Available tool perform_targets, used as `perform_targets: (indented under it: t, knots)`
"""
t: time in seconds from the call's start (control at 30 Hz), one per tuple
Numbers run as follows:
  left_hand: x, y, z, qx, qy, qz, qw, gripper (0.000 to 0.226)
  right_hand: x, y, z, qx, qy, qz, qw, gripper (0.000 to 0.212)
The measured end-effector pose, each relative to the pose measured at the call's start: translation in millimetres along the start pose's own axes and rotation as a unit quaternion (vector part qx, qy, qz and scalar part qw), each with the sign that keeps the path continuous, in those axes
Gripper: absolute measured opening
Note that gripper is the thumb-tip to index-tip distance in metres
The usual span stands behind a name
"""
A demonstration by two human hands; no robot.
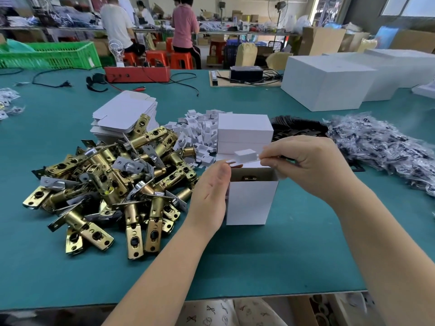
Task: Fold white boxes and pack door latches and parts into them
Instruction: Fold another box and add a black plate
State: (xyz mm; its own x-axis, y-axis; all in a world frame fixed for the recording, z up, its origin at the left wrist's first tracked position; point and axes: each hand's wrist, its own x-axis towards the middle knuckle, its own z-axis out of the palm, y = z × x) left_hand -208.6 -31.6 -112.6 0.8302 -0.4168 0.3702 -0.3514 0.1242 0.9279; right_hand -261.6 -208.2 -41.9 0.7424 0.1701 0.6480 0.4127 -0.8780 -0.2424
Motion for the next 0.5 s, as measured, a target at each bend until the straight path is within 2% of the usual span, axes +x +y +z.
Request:
perform_targets:
  t: [0.07,0.13,0.23,0.33,0.43,0.5]
  knots:
    - [1.4,-1.3,0.0,-0.006,0.007,-0.006,1.0,0.047,0.8,-0.1,-0.8,-0.016,0.0,-0.01,1.0,0.008]
    - [3.0,-0.5,0.3,-0.036,0.017,-0.028,0.999,0.027,1.1,-1.1,-0.5,0.019,-0.015,0.03,0.999,0.007]
    - [3.4,-0.4,1.1,-0.056,0.022,-0.046,0.997,0.026,1.1,-7.9,5.6,0.1,-0.011,0.104,0.989,0.008]
    - [2.6,-0.6,1.1,-0.037,0.026,-0.04,0.998,0.028,5.9,-15.2,13.4,0.183,0.003,0.182,0.966,0.023]
    - [1.2,1.0,0.1,-0.008,0.01,-0.016,1.0,0.025,11.0,-18.5,12.7,0.243,-0.035,0.228,0.942,0.026]
    - [-0.3,1.4,-0.4,0.005,-0.01,-0.006,1.0,0.025,12.4,-20.0,7.6,0.245,-0.047,0.243,0.937,0.027]
